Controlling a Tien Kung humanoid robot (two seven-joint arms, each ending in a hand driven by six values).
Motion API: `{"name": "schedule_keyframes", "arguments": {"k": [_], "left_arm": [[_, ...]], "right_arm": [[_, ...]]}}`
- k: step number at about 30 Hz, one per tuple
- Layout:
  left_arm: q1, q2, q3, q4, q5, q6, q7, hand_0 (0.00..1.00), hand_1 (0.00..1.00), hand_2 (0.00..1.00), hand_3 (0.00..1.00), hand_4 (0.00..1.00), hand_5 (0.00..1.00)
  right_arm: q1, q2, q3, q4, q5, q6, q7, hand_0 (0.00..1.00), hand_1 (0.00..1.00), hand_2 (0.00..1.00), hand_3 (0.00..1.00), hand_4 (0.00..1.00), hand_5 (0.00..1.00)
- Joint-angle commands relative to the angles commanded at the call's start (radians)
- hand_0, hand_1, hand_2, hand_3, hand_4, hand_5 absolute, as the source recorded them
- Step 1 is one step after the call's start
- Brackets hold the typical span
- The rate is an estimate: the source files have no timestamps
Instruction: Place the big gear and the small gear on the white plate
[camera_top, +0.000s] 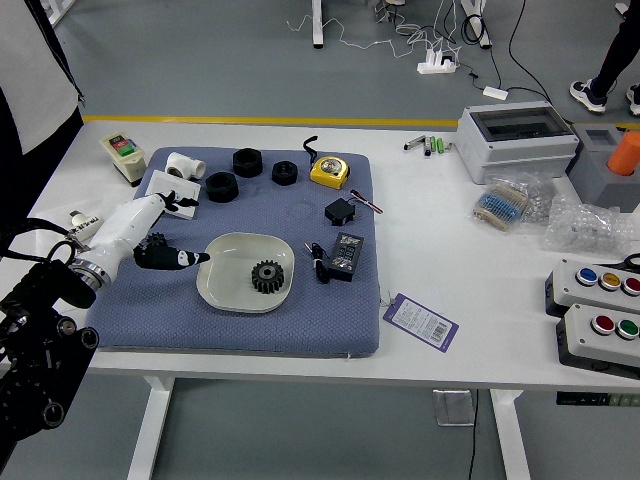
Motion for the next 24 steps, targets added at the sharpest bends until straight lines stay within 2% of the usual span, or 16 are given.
{"name": "schedule_keyframes", "arguments": {"k": [1,6,7,10,12,13,18,19,24], "left_arm": [[-0.011,0.0,0.001,0.018,0.0,-0.003,0.008,0.636,0.741,0.789,0.702,0.86,0.149],[-0.062,-0.005,0.018,0.114,0.0,0.004,0.017,0.636,0.741,0.789,0.702,0.86,0.149],[-0.067,-0.005,0.02,0.123,0.0,0.006,0.016,0.634,0.741,0.788,0.687,0.82,0.122],[-0.09,-0.013,0.022,0.167,0.0,0.02,0.01,0.634,0.741,0.788,0.687,0.82,0.122],[-0.101,-0.018,0.019,0.186,0.0,0.025,0.008,0.634,0.741,0.788,0.687,0.82,0.122],[-0.104,-0.019,0.019,0.192,0.0,0.026,0.007,0.616,0.729,0.783,0.662,0.776,0.107],[-0.127,-0.026,0.009,0.238,0.0,0.027,0.009,0.616,0.729,0.783,0.662,0.776,0.107],[-0.127,-0.026,0.009,0.239,0.0,0.027,0.009,0.6,0.728,0.777,0.647,0.72,0.097],[-0.142,-0.022,-0.001,0.271,0.0,0.02,0.02,0.6,0.728,0.777,0.647,0.72,0.097]], "right_arm": [[0.001,0.0,0.001,0.0,0.001,0.0,0.0,0.66,0.675,0.739,0.569,0.791,0.676],[0.006,0.0,0.006,0.001,-0.001,0.0,-0.001,0.66,0.675,0.739,0.569,0.791,0.676],[0.006,0.0,0.006,0.001,-0.001,0.0,0.0,0.66,0.675,0.739,0.569,0.791,0.677],[0.008,0.0,0.008,0.001,0.001,-0.001,0.0,0.66,0.675,0.739,0.569,0.791,0.677],[0.008,0.0,0.008,0.001,0.003,-0.002,0.0,0.66,0.675,0.739,0.569,0.791,0.677],[0.009,0.0,0.008,0.001,0.004,-0.002,0.0,0.66,0.675,0.739,0.569,0.791,0.677],[0.011,0.0,0.007,0.0,0.004,-0.003,-0.001,0.66,0.675,0.739,0.569,0.791,0.677],[0.011,0.0,0.007,0.0,0.004,-0.003,-0.001,0.66,0.675,0.739,0.569,0.791,0.678],[0.014,-0.001,0.007,0.0,0.002,-0.002,-0.001,0.66,0.675,0.739,0.569,0.791,0.678]]}}
